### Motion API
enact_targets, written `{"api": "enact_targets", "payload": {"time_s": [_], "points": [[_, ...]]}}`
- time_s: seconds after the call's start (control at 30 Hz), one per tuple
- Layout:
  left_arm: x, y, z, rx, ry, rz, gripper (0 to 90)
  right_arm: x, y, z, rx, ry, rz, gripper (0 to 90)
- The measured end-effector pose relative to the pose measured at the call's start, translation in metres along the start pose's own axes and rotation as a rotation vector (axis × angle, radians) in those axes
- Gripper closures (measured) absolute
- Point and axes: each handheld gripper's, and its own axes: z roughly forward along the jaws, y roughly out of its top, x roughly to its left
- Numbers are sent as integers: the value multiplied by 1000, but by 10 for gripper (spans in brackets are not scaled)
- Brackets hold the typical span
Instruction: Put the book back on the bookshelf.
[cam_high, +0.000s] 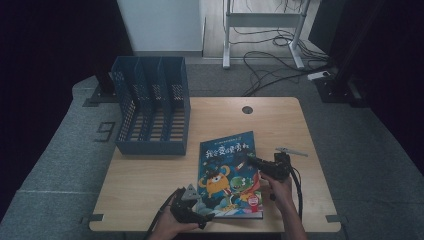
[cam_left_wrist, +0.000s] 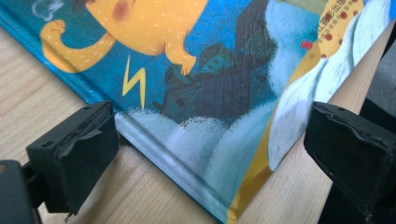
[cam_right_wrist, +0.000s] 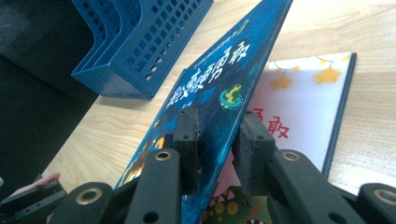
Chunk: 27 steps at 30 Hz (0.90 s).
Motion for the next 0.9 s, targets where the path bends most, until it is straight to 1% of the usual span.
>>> {"api": "enact_targets", "payload": {"time_s": [0.07,0.1,0.2,0.23,0.3,0.33,0.37,0.6,0.63,0.67,0.7,0.73,0.8,0.87,0.9], "points": [[0,0,0,-3,0,-2,36,0,0,-1,-5,2,-1,719],[2,0,0,-6,-7,-11,37,1,1,-3,-14,5,-8,723],[3,1,0,-6,-13,-17,42,3,3,-5,-18,1,-19,723],[3,1,0,-2,-19,-16,46,5,3,-6,-19,-5,-28,722],[2,1,0,5,-19,-9,49,6,4,-6,-19,-7,-32,722],[1,0,0,16,-19,8,50,6,4,-6,-16,-10,-27,722],[0,0,0,18,-18,17,50,6,4,-6,-16,-10,-22,722],[-2,0,2,26,-11,31,37,5,4,-6,-16,-11,-21,721],[-3,0,2,32,-5,44,33,5,4,-6,-17,-11,-21,721],[-5,-1,4,44,23,58,34,5,4,-6,-17,-10,-22,720],[-6,-1,7,61,63,83,42,5,4,-6,-18,-8,-20,720],[-8,-2,7,65,89,103,44,5,4,-6,-18,-10,-21,720],[-8,-2,8,58,84,98,50,5,4,-6,-17,-10,-20,720],[-7,-1,7,53,66,81,49,5,4,-6,-17,-10,-20,719],[-7,-1,7,53,66,81,48,5,4,-6,-17,-10,-21,718]]}}
